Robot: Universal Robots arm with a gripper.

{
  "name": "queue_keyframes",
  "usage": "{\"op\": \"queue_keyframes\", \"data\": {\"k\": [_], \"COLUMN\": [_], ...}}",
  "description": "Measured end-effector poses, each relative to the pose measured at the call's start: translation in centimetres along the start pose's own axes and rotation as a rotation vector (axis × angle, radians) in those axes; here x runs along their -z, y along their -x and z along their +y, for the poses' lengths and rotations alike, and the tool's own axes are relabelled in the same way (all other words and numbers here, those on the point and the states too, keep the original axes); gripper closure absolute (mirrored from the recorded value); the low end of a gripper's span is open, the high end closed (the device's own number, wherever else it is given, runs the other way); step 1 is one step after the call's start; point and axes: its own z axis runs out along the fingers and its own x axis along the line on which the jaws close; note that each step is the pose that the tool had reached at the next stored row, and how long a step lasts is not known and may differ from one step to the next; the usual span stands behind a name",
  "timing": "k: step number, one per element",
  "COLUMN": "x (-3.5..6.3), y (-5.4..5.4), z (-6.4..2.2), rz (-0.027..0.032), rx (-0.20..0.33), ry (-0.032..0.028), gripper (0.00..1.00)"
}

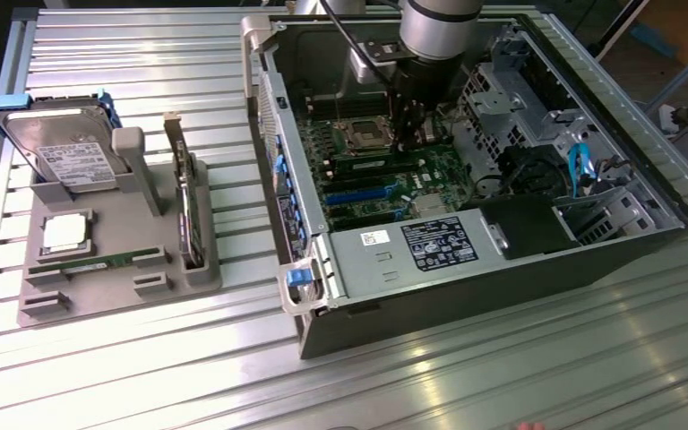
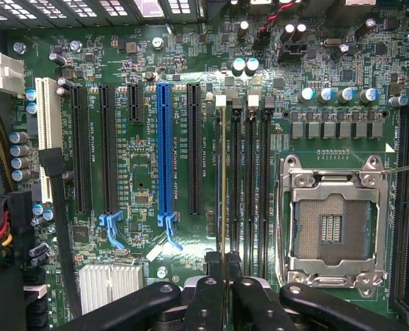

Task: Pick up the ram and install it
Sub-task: 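Insert the ram into the slot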

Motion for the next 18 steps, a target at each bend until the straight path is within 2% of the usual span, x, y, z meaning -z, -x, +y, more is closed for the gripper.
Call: {"op": "queue_keyframes", "data": {"k": [18], "x": [0.11], "y": [0.05], "z": [-0.01], "rz": [0.0000], "rx": [0.000], "ry": [0.0000], "gripper": [0.88]}}
